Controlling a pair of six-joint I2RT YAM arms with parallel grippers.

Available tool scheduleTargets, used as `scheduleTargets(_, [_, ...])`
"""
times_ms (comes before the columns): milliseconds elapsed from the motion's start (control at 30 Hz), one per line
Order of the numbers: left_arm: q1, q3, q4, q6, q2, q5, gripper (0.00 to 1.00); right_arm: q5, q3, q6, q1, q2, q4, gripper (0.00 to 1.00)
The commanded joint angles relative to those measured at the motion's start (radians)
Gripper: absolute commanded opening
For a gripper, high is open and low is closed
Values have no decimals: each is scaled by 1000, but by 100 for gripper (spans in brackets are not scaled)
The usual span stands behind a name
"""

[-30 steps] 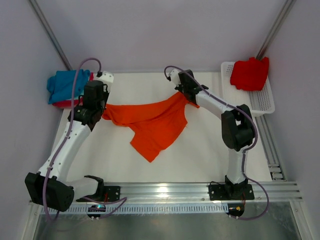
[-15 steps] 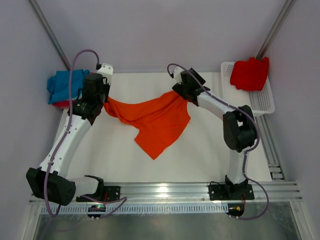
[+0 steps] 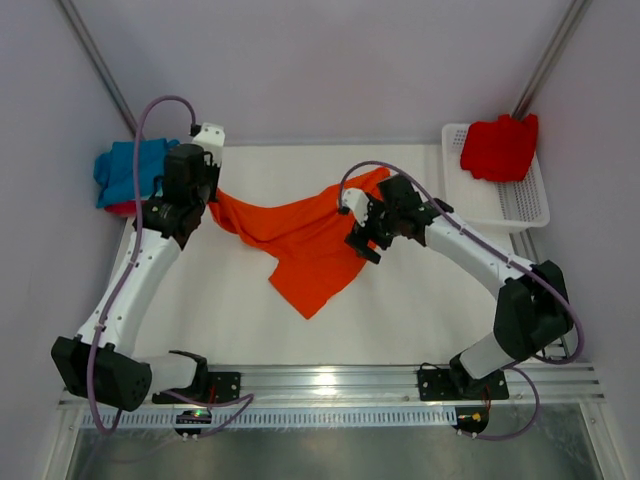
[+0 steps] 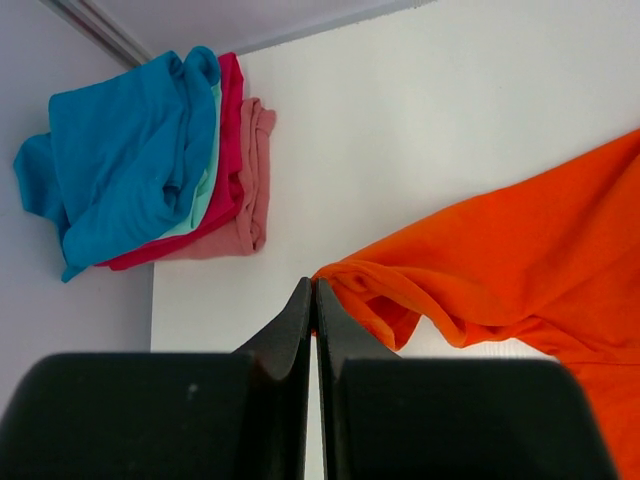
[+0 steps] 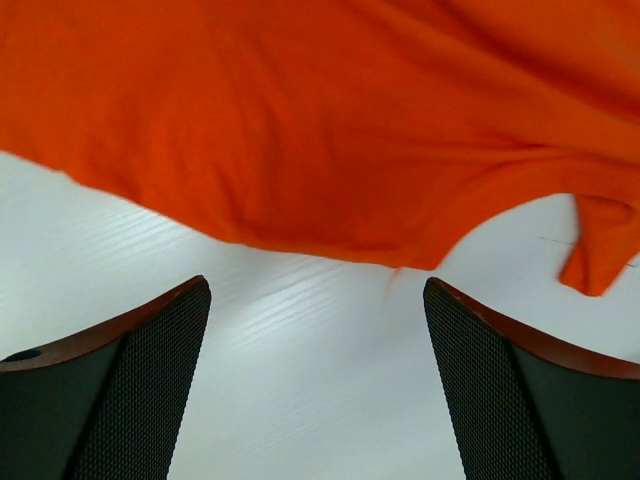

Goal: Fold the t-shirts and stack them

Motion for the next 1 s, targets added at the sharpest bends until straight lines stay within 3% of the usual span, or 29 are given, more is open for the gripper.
scheduleTargets(0, [3, 45, 4, -23, 9, 22, 0, -41, -74, -56, 84, 5, -59, 91])
scheduleTargets(100, [5, 42, -2, -32, 17, 30, 0, 118, -161, -57, 235, 17, 68, 91])
scheduleTargets(267, [5, 35, 1, -35, 25, 27, 0, 194, -124, 28, 396, 94, 133, 91])
scheduleTargets(600, [5, 62, -1, -54, 64, 31, 0, 283, -47, 105, 557, 203, 178, 91])
scheduleTargets(967, [5, 64, 1, -55, 71, 24, 0, 268, 5, 141, 617, 209, 118, 91])
